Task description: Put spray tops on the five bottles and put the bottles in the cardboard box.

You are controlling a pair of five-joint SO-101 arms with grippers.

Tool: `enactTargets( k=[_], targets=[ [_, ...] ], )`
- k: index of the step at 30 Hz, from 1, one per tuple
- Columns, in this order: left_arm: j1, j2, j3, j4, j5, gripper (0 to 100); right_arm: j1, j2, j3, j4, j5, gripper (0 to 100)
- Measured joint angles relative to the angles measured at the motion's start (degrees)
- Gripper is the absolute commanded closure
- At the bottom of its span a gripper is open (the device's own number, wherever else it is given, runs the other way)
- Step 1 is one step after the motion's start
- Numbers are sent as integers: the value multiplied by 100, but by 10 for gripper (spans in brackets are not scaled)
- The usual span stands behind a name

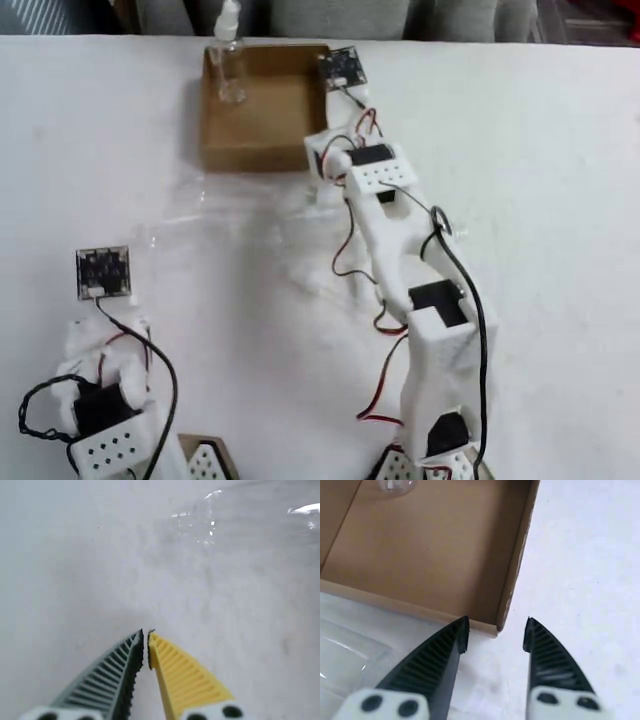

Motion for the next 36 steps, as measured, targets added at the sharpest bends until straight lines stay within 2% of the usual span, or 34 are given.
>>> enactTargets(
  k=[10,23,36],
  targets=[
    [0,0,0,0,0,973,-9,-422,0,-290,0,846],
    [0,0,0,0,0,973,26,791,-79,-1240,0,847],
    [0,0,0,0,0,973,35,879,-167,-1169,-9,847]
  ],
)
